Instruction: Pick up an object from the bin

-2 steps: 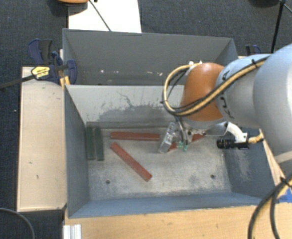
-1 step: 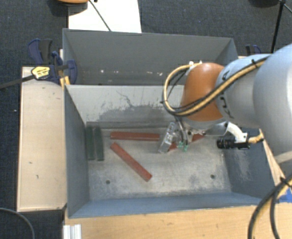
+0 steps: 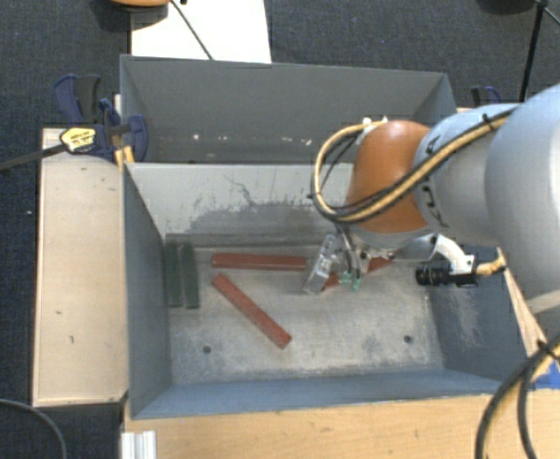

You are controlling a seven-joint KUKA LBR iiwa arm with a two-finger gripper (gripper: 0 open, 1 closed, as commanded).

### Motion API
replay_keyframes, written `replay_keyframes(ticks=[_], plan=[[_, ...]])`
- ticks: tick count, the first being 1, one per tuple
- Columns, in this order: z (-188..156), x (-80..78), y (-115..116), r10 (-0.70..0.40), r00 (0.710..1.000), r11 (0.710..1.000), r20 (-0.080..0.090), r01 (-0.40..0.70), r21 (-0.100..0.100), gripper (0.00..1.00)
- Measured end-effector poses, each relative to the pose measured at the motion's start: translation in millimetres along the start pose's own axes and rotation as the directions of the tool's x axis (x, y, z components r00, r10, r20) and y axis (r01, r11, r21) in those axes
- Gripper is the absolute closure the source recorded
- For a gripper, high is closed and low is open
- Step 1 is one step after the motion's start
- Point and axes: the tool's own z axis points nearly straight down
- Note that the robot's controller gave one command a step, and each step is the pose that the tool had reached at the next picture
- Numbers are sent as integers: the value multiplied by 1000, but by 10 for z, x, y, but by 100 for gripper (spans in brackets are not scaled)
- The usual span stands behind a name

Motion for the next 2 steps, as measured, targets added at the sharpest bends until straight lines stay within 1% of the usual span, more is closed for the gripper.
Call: replay_keyframes(ticks=[1,2], plan=[[0,0,0,0,1000,1000,0,0,0,100],[-552,35,27,-31,999,1000,-7,31,4,100]])
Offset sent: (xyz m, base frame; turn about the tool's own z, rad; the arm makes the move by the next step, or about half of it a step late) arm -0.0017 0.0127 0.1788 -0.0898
